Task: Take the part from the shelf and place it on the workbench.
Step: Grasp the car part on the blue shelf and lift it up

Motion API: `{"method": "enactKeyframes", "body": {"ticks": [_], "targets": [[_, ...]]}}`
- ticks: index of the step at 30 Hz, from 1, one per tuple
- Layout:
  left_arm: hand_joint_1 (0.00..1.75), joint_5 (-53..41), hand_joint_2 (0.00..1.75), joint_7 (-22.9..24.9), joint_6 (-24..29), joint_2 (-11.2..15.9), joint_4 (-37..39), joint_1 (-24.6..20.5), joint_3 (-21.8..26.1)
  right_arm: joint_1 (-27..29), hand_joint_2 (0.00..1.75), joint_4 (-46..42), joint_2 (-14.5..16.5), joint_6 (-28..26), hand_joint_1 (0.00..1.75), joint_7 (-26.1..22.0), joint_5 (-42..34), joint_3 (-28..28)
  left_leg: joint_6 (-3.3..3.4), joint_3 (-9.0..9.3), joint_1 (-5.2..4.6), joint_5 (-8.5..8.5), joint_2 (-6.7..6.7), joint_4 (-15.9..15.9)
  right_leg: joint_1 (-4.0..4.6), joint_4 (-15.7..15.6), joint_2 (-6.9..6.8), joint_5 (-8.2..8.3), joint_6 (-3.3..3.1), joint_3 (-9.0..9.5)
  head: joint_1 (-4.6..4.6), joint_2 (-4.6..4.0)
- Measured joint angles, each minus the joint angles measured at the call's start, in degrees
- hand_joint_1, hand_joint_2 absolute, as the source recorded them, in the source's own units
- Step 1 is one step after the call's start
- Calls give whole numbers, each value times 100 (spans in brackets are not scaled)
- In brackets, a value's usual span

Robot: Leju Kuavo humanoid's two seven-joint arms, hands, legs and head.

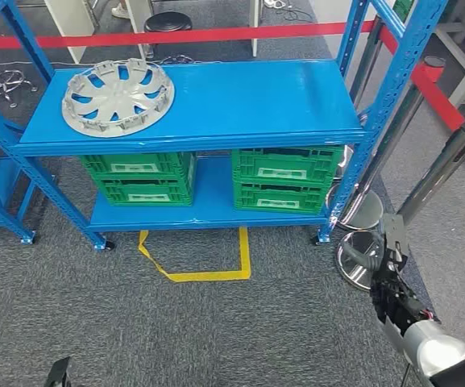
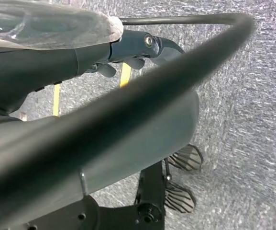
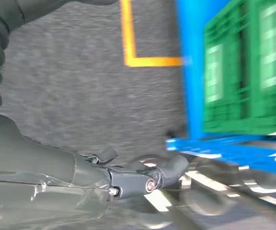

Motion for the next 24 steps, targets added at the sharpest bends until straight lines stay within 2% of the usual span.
{"method": "enactKeyframes", "body": {"ticks": [5, 15, 23, 24], "targets": [[0, 50, 0, 1, -1, 11, 41, -36, -139, -275, 175, -112, 79, 13, 0, -183, 197, 98, 0, 0, 0, 0, -2, 0, 0, 0, -2, 0, 0, 2, 2, 0], [0, 55, 0, 43, 52, 14, 104, -117, -345, -596, 175, -810, 377, -154, 0, -246, 1167, 119, 0, 1, 0, 0, -3, 0, 1, 0, -3, 0, 0, 2, -3, 0], [0, 153, 0, 48, 106, 14, 112, -114, -403, -620, 175, -1429, 604, 153, 0, -261, 1576, 14, 0, 0, 0, 0, -3, 0, 0, -1, -3, 0, 0, 3, -2, 0], [0, 181, 0, 35, 106, 14, 115, -106, -403, -620, 131, -1494, 634, 240, 0, -263, 1592, 8, 0, 0, 0, 0, -2, 0, 0, -1, -2, 0, 0, 3, -1, 0]]}}
